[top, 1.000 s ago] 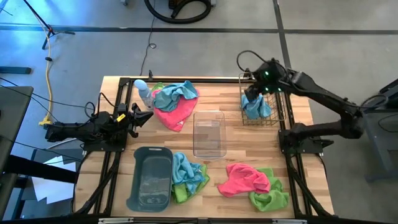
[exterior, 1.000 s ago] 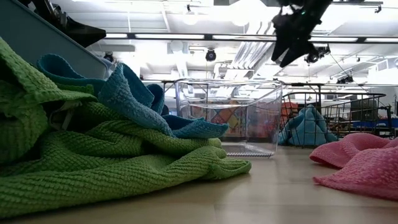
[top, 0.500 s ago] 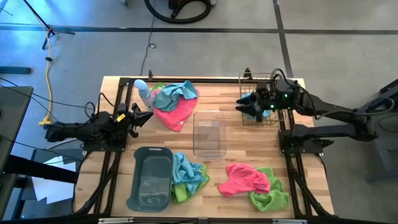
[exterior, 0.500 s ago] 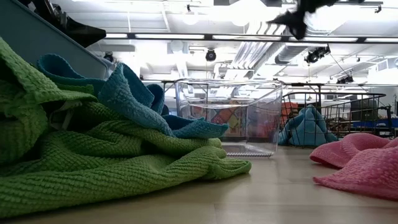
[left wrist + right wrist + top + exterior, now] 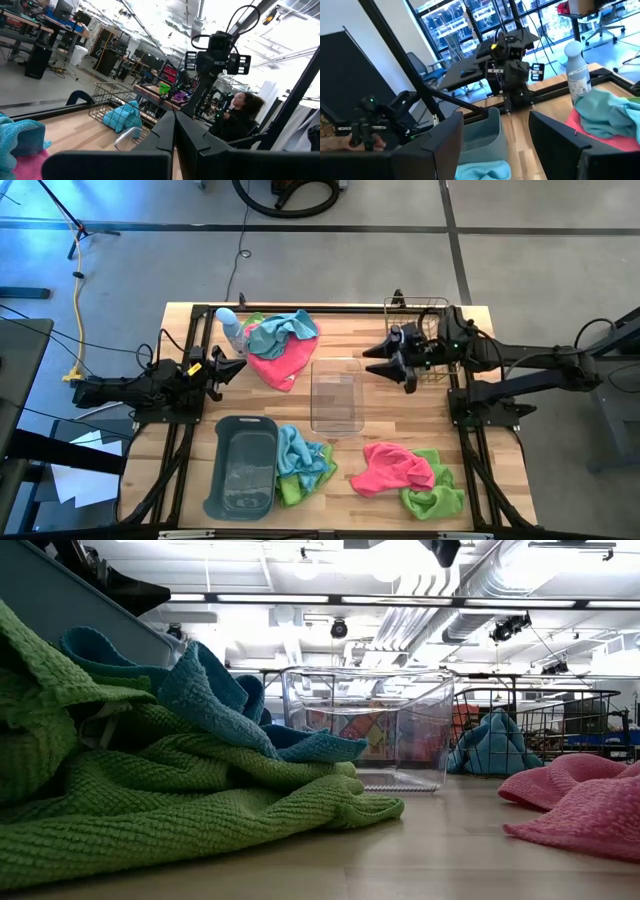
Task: Sort microfiber towel by color & place in baskets
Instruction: Put the top blue microfiber cloth into the wire basket
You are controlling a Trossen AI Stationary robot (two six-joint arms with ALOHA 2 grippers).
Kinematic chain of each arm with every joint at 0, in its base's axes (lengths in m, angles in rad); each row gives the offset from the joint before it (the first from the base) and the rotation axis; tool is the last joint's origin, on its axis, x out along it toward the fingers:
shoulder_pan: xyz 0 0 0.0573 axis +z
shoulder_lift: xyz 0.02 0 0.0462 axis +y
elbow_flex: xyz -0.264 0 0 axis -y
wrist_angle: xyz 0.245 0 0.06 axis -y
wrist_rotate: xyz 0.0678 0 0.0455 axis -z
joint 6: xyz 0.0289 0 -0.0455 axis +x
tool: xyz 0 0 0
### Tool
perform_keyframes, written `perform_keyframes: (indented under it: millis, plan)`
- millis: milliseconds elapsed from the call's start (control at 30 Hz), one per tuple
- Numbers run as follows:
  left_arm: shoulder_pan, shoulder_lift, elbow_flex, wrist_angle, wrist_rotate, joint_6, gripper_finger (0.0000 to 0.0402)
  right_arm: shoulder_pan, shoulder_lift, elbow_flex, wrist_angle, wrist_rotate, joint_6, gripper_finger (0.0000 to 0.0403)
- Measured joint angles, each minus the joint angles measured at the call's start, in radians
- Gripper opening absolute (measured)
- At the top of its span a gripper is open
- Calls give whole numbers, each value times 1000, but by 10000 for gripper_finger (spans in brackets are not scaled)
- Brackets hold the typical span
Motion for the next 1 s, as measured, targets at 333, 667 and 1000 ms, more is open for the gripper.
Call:
perform_keyframes:
  millis: [333,667,1000]
  plan:
    - [0,0,0,40,0,-192,0,1,0,2,115,59,116,222]
    - [1,0,0,131,-114,-279,2,1,0,2,115,70,76,222]
    - [1,229,207,124,-150,-208,92,0,-1,2,105,51,-25,222]
